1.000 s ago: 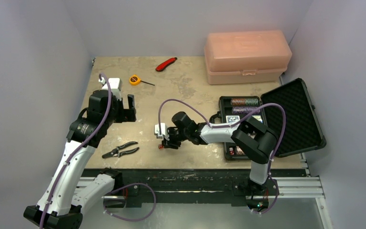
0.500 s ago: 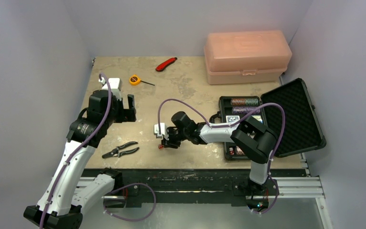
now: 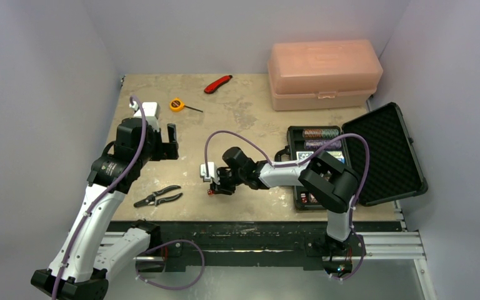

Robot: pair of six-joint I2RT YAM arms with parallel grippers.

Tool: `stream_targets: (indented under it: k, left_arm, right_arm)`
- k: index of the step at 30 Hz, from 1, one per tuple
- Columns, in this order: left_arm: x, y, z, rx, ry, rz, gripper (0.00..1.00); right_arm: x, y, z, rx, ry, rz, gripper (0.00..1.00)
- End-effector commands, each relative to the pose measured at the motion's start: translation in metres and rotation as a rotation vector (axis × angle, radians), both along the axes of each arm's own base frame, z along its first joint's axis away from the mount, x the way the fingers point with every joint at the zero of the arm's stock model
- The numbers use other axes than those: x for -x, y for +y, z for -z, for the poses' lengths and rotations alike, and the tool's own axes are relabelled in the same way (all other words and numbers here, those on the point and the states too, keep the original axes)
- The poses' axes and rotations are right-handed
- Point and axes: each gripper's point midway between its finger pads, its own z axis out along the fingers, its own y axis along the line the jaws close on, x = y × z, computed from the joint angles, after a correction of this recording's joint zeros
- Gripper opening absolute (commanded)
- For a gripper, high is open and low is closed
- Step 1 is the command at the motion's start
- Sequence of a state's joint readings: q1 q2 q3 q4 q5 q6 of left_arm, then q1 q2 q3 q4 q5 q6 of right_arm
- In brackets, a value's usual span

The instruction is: Pack up texas hold em set

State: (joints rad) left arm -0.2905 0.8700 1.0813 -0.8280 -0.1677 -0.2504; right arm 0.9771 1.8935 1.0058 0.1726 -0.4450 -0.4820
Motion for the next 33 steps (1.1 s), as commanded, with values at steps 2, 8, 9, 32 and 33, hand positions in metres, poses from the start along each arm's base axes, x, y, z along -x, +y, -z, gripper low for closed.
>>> stream_targets:
  k: [2,8,9,32,33]
  left_arm:
    - [-0.002,-0.003,-0.008,0.014,-0.039,0.011,0.98]
    - [-0.002,-0.003,-0.008,0.014,-0.037,0.012,0.98]
    - [-0.002,-0.003,-0.008,0.014,-0.036,0.012,0.98]
    - [-0.006,0.000,0.001,-0.009,-0.001,-0.013,0.98]
    - [-0.006,-0.001,0.002,-0.006,0.007,-0.010,0.98]
  right_arm:
    - [0.000,0.008,-0.010,-0.020,-0.008,-0.011,0.30]
    - [-0.001,0.009,-0.011,-0.017,0.004,-0.003,0.09]
    - [0.000,0.010,-0.012,-0.019,0.007,-0.001,0.07]
    - [-0.066,-0.047,-0.086,-0.198,-0.034,0.669,0.00]
    - [-0.073,-0.055,-0.090,-0.202,-0.045,0.731,0.00]
